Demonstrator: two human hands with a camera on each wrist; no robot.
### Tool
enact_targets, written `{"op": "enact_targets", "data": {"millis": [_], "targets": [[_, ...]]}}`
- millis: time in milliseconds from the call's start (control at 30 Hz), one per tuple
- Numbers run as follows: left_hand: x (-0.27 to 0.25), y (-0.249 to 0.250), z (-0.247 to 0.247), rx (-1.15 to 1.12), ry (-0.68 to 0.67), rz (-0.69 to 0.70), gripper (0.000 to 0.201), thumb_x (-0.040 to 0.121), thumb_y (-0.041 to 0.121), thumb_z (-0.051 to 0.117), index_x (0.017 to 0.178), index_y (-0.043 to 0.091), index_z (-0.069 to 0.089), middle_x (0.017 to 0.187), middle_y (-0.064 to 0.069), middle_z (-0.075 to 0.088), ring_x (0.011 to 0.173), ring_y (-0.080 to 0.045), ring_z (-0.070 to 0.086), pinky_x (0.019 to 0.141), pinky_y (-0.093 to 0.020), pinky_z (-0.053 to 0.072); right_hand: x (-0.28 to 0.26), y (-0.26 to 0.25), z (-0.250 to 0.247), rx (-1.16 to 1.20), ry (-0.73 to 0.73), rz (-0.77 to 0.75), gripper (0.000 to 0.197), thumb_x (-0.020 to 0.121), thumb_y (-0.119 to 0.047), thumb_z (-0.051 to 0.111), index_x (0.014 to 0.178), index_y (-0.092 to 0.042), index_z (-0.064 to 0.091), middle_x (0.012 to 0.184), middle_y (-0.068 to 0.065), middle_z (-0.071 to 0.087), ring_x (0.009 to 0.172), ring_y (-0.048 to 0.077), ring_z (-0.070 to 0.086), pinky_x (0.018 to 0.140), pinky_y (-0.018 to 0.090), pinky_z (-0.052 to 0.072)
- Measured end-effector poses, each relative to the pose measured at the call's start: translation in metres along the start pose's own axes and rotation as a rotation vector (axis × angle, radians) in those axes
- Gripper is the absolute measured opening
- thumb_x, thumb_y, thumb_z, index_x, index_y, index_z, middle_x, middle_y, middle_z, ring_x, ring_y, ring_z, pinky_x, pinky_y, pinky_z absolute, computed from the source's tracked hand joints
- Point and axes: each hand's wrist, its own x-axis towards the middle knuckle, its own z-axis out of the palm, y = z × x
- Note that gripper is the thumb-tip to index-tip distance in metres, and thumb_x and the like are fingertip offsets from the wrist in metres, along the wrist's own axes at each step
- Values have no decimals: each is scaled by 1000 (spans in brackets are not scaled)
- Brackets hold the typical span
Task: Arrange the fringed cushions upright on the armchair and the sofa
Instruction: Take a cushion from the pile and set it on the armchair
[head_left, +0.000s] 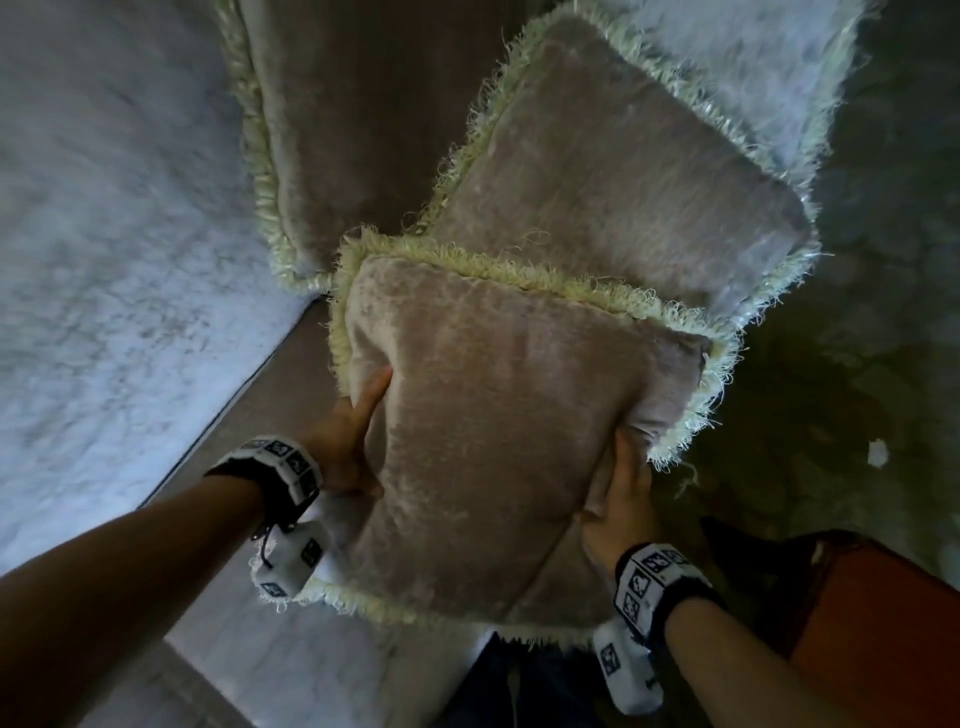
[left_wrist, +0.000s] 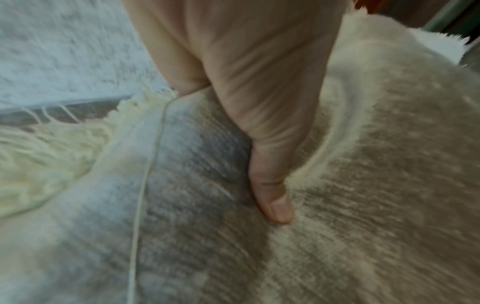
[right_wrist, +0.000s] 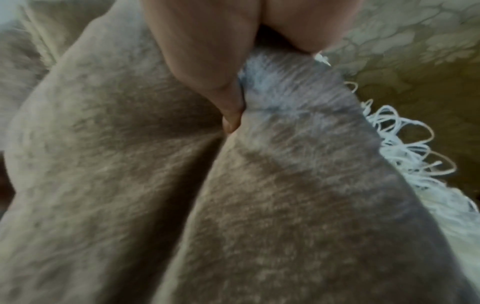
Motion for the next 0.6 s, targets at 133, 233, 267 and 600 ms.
{"op": "enact_targets", "data": {"millis": [133, 233, 267, 600], "targets": [[-66, 17, -21, -45, 63, 17, 153, 45, 39, 95, 129, 59, -32, 161, -13, 5, 146, -32, 13, 115, -51, 25, -30, -31, -39, -89, -37, -79, 108, 77, -3, 64, 145, -52, -4, 157, 16, 9, 117, 45, 50, 95, 45, 47], [-127, 28, -36, -150, 178, -6, 152, 49, 32, 95, 140, 46, -25, 161, -13, -2, 147, -31, 7, 117, -45, 20, -55, -69, -71, -164, -55, -163, 108, 75, -5, 60, 140, -60, -6, 159, 17, 7, 96, 45, 59, 79, 42, 52], [-148, 30, -42, -164, 228, -31, 151, 50, 32, 95, 145, 40, -22, 161, -13, -4, 147, -31, 7, 117, -43, 19, -64, -85, -81, -198, -57, -189, 108, 76, -7, 60, 139, -62, -8, 159, 18, 5, 99, 47, 60, 79, 42, 52], [-355, 18, -88, -451, 671, -227, 154, 45, 24, 97, 136, 61, -21, 153, -20, 14, 140, -40, 26, 109, -55, 32, -164, -250, -123, -381, -25, -589, 105, 77, -13, 62, 140, -59, -8, 156, 16, 14, 95, 48, 59, 75, 44, 52]]}}
